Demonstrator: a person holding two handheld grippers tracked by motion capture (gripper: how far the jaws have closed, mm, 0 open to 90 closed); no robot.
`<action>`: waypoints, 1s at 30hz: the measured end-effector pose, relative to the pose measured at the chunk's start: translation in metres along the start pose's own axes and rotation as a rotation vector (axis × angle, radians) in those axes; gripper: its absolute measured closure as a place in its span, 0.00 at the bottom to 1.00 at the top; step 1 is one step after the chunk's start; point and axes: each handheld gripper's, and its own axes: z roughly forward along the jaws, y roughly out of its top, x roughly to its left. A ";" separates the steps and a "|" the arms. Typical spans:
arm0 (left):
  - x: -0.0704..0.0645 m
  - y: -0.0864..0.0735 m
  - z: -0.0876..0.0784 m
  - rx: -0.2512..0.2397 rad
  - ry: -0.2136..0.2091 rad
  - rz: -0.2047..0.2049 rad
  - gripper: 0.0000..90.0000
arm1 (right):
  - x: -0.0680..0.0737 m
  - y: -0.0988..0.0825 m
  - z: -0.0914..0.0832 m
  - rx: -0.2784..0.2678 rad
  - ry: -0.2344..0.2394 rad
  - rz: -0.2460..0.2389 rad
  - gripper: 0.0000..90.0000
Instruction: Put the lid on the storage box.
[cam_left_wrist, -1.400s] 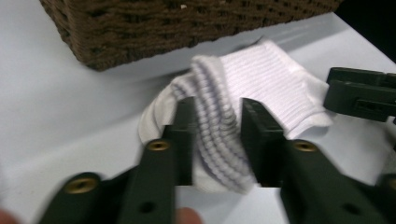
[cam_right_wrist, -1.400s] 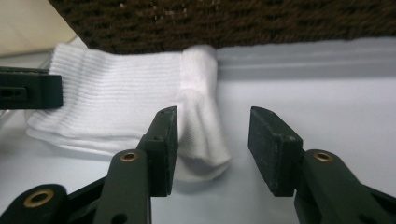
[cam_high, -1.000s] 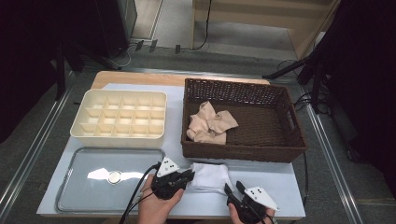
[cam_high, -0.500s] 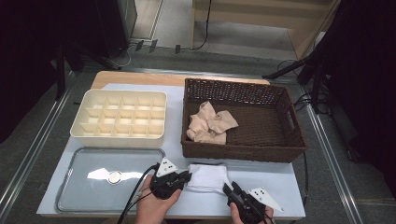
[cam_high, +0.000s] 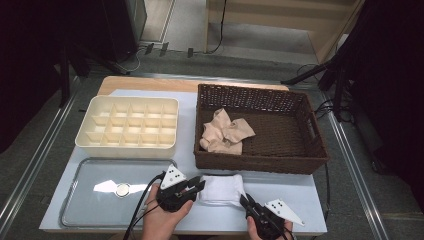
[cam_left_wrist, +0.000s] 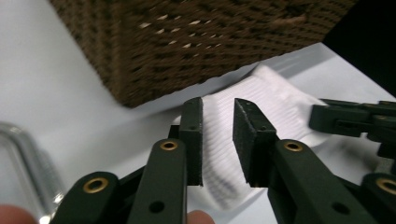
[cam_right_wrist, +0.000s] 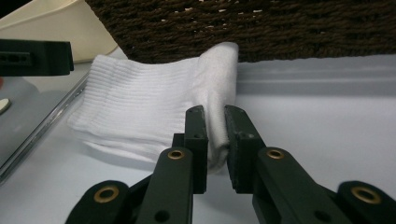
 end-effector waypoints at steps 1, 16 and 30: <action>-0.003 0.001 0.002 0.004 -0.010 0.007 0.87 | 0.000 0.001 0.000 -0.001 -0.002 -0.008 0.90; -0.017 -0.012 0.055 0.160 -0.067 -0.004 1.00 | 0.008 0.006 -0.008 -0.035 0.016 -0.063 0.90; -0.009 -0.014 0.058 0.151 -0.098 -0.062 1.00 | 0.050 0.010 -0.004 -0.048 0.135 -0.131 0.92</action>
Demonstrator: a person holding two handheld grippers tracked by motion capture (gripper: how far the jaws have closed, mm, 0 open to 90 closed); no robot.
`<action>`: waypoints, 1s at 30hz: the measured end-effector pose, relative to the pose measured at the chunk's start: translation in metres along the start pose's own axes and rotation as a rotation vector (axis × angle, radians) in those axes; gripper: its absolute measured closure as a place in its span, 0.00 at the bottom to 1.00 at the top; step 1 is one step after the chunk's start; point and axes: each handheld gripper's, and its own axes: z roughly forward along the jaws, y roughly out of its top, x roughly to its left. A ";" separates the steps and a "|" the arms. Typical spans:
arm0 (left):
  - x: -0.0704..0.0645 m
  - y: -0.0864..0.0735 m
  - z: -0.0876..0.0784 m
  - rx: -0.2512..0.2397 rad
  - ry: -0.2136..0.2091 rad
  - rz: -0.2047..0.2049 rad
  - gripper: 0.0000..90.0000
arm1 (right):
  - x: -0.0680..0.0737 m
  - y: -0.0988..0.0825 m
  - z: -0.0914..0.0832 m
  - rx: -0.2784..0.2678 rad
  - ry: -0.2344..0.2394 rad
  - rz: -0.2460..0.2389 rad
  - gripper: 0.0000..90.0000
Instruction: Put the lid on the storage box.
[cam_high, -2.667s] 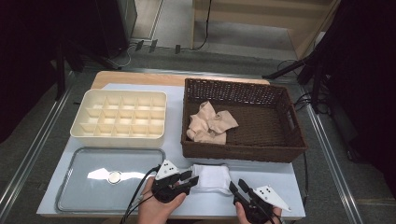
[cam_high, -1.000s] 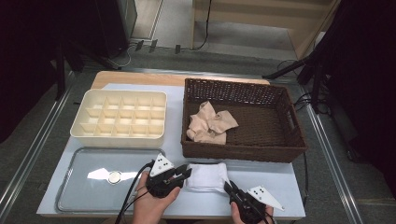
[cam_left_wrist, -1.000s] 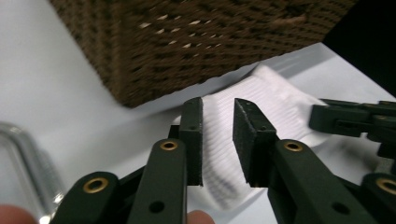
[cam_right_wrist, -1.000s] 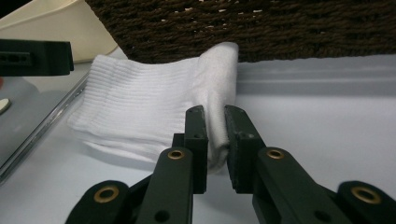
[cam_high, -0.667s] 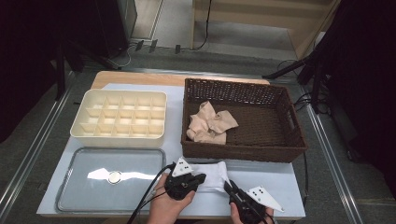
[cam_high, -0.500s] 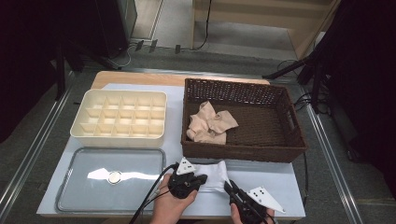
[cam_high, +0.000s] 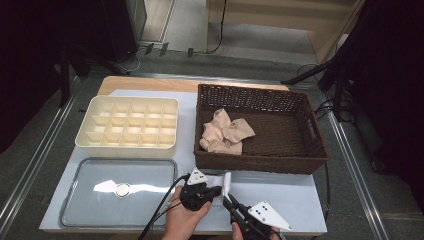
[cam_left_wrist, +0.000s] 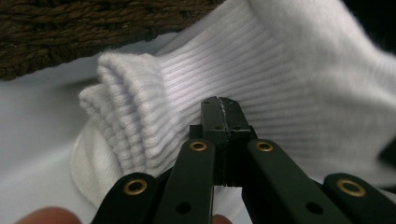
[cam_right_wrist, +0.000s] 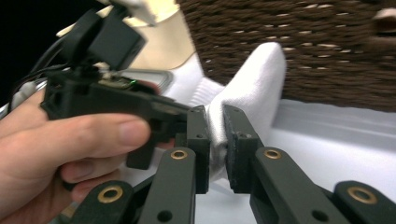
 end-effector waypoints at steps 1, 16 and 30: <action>0.001 0.000 -0.001 0.004 -0.002 -0.003 1.00 | 0.003 -0.001 0.003 0.002 0.005 -0.009 0.92; 0.033 -0.004 -0.050 -0.058 0.026 -0.058 0.87 | 0.012 -0.003 0.020 0.030 0.011 -0.053 0.92; 0.036 -0.011 -0.033 -0.017 0.011 -0.086 0.93 | 0.024 -0.006 0.040 0.069 0.054 -0.097 0.92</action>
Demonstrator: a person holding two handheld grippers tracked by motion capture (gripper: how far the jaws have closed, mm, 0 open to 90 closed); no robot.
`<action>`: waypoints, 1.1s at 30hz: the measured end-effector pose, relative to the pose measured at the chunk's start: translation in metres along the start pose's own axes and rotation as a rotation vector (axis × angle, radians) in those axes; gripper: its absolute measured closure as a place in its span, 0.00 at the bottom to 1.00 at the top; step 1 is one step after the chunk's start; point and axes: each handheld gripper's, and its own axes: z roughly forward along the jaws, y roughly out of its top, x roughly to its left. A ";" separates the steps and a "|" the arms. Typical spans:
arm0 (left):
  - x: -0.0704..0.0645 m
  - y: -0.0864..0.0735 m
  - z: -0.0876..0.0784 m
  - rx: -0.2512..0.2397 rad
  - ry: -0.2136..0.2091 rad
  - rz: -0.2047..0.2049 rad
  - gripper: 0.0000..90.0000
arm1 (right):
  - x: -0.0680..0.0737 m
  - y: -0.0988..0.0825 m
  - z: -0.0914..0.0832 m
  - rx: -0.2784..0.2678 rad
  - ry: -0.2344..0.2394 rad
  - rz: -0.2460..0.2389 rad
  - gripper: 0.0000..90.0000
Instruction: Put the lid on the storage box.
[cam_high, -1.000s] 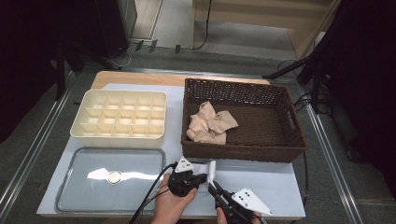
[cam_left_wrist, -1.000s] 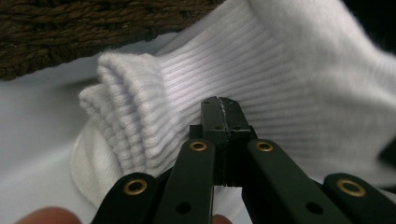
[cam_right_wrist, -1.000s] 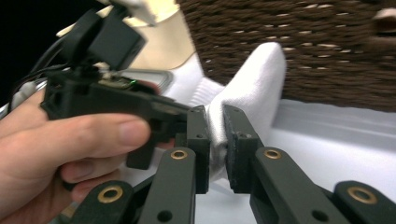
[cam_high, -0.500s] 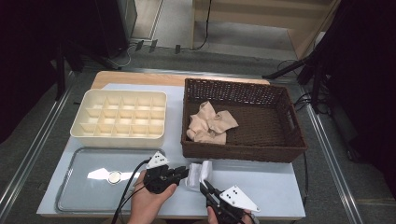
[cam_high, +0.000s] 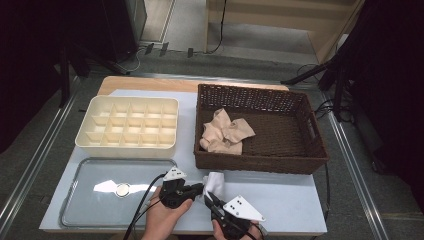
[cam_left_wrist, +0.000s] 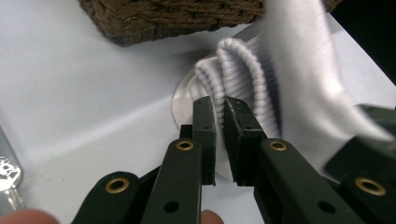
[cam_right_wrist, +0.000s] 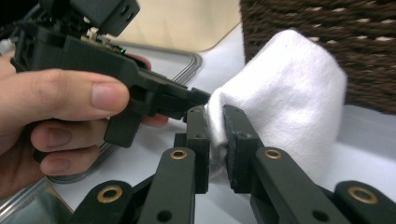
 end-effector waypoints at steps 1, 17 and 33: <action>0.001 0.000 0.000 -0.002 -0.004 -0.006 0.93 | 0.001 0.000 0.003 0.006 0.002 -0.009 0.92; -0.002 0.017 -0.028 -0.089 -0.121 -0.045 0.67 | 0.005 -0.008 0.017 0.028 -0.016 -0.055 0.90; 0.007 0.015 -0.004 -0.026 -0.033 -0.039 0.60 | -0.002 -0.001 -0.024 -0.038 0.031 0.014 0.88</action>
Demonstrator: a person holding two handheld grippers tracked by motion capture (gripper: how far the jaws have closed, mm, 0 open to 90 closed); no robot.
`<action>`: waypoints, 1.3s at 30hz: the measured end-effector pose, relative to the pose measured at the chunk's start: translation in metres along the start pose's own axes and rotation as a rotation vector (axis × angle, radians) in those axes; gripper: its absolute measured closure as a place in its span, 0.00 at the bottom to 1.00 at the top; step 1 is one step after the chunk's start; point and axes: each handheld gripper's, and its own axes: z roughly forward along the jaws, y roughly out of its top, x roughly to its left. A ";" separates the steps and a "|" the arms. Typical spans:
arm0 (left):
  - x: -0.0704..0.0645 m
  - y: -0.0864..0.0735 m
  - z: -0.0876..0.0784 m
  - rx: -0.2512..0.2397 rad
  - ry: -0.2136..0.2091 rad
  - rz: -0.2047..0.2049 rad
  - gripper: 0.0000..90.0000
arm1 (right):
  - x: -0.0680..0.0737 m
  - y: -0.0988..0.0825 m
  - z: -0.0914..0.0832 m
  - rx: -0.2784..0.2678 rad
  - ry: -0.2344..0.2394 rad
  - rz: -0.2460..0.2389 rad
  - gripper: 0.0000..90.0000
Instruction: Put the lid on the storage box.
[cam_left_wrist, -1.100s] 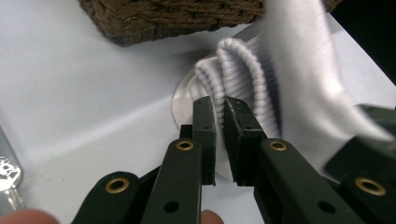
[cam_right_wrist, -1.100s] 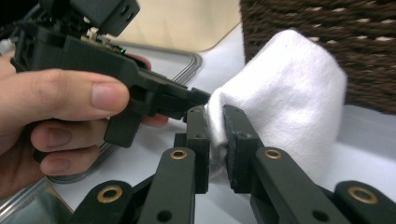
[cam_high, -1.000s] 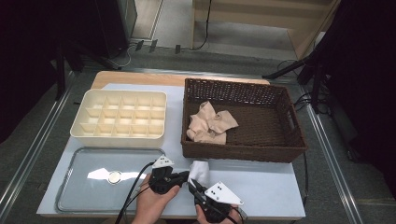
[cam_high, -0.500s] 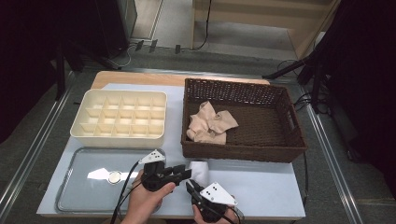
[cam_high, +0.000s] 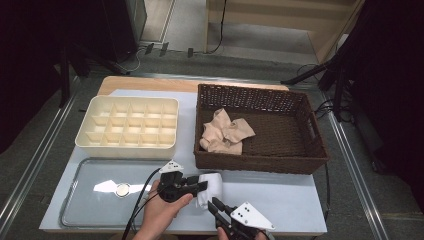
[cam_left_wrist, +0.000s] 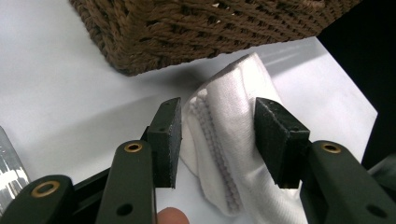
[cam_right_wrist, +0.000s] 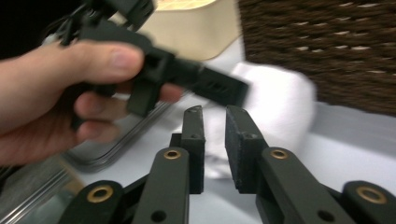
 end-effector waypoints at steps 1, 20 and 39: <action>0.000 -0.001 0.001 0.005 0.001 0.005 0.60 | -0.002 0.001 0.001 0.004 -0.019 0.002 0.89; 0.001 -0.002 0.004 0.048 0.008 -0.038 0.42 | -0.016 -0.012 0.024 0.101 -0.135 0.056 1.00; 0.004 -0.005 0.008 0.091 -0.151 -0.136 0.73 | -0.014 -0.015 0.028 0.089 -0.157 0.030 1.00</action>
